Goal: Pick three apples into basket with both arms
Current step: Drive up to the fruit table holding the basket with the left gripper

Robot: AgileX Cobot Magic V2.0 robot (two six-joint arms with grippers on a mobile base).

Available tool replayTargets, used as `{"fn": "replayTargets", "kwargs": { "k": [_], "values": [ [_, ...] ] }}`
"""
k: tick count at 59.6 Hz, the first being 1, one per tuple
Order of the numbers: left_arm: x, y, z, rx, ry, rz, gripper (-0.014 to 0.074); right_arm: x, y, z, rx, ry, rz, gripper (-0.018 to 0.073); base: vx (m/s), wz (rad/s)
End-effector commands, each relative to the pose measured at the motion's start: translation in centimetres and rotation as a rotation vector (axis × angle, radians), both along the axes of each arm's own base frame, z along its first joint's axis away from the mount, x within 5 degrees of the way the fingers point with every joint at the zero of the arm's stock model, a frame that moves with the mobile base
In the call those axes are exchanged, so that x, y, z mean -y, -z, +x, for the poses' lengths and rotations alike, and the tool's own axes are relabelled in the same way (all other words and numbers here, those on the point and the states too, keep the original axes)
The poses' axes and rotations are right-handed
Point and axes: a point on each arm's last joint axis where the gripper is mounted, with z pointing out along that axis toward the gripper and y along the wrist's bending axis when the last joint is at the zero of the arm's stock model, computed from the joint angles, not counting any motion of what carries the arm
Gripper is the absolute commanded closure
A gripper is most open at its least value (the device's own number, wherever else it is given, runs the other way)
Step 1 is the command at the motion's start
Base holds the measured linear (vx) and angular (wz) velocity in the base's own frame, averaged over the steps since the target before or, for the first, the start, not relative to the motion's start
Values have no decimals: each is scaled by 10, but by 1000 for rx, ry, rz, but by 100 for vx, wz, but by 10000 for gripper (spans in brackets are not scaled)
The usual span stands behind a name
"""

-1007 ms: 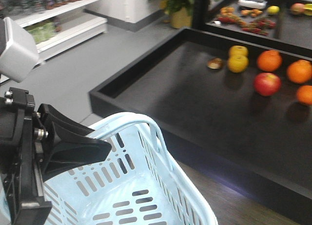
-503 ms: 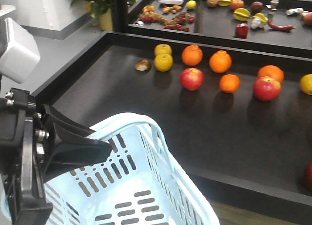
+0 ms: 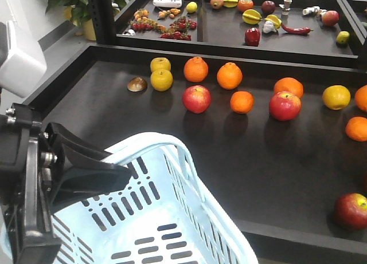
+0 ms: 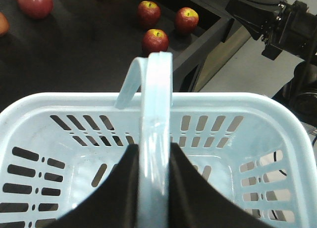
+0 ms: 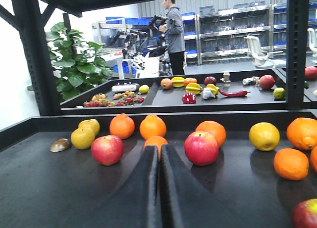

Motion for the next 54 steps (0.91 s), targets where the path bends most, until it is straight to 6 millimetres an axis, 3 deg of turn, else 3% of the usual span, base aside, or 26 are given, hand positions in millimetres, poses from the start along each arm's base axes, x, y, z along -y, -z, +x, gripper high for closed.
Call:
{"fn": "replayTargets", "kwargs": {
  "k": [1,54],
  "values": [
    [0,-18,-3,43,-28,-113,603,-1,-2,-1,65,-13,-6,564,12,-10],
    [0,-18,-3,43,-28,-113,603,-1,-2,-1,65,-13,-6,564,14,-14]
  ]
}}
